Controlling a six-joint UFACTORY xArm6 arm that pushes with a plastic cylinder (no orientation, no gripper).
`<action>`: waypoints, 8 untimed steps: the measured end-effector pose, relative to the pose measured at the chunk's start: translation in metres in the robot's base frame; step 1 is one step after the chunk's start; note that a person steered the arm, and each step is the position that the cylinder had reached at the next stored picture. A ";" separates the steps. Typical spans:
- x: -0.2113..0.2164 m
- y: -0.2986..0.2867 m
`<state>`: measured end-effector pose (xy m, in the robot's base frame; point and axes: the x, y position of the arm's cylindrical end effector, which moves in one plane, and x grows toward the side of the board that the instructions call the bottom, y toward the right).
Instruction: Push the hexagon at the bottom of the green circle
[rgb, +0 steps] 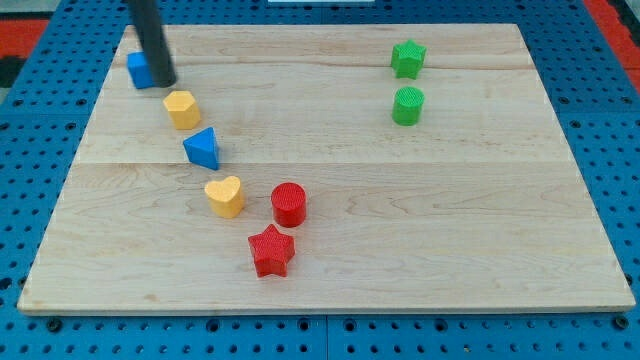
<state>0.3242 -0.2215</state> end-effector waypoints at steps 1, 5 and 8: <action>0.043 -0.027; -0.006 0.134; 0.010 0.191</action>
<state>0.3340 -0.0307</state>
